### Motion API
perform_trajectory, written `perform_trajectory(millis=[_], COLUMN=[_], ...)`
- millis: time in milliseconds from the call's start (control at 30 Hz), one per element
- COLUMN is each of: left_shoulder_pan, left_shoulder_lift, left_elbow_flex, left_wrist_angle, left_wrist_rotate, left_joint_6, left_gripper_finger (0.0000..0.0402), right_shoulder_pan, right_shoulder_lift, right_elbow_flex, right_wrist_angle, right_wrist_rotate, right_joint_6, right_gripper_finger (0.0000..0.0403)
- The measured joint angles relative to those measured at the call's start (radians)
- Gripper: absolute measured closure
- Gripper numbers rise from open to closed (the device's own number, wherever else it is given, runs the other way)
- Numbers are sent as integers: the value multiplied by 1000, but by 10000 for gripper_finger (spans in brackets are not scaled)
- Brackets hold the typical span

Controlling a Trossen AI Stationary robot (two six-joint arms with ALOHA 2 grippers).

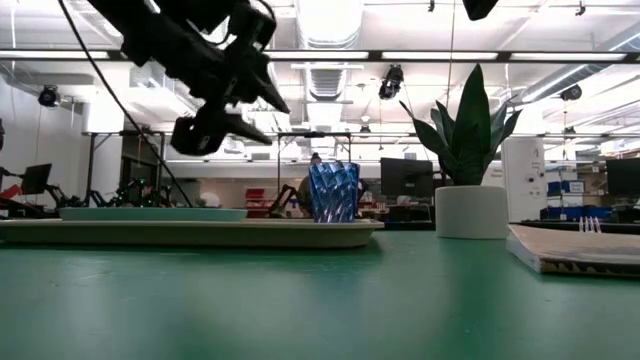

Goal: Pick and place plate/cup/fork/spoon on tray
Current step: Put the orange spoon on the gray serving tray

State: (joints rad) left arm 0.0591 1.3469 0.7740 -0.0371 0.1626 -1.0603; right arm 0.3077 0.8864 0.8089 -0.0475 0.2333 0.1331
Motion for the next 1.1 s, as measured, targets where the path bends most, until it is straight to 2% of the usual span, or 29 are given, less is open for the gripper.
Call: perform_trajectory(millis=[233,433,567,867,1100], left_shoulder_pan=[-52,-92,-93,-94,-94], left_shoulder_lift=[96,216,286,418,449], left_elbow_flex=[103,203,215,215,215], left_wrist_angle=[-22,-140,-153,-123,-99], left_wrist_rotate=[-63,-100,-171,-238,-364], left_joint_6=[180,605,753,835,831], left_gripper_finger=[263,290,304,337,348], right_shoulder_pan=[0,0,0,0,0], right_shoulder_lift=[0,0,0,0,0], right_elbow_flex=[0,0,0,0,0], right_wrist_angle=[2,2,0,0,0], right_wrist_rotate=[3,3,3,3,3], right_joint_6=[-5,-18,-17,-16,-14], right_gripper_finger=[280,280,280,280,280])
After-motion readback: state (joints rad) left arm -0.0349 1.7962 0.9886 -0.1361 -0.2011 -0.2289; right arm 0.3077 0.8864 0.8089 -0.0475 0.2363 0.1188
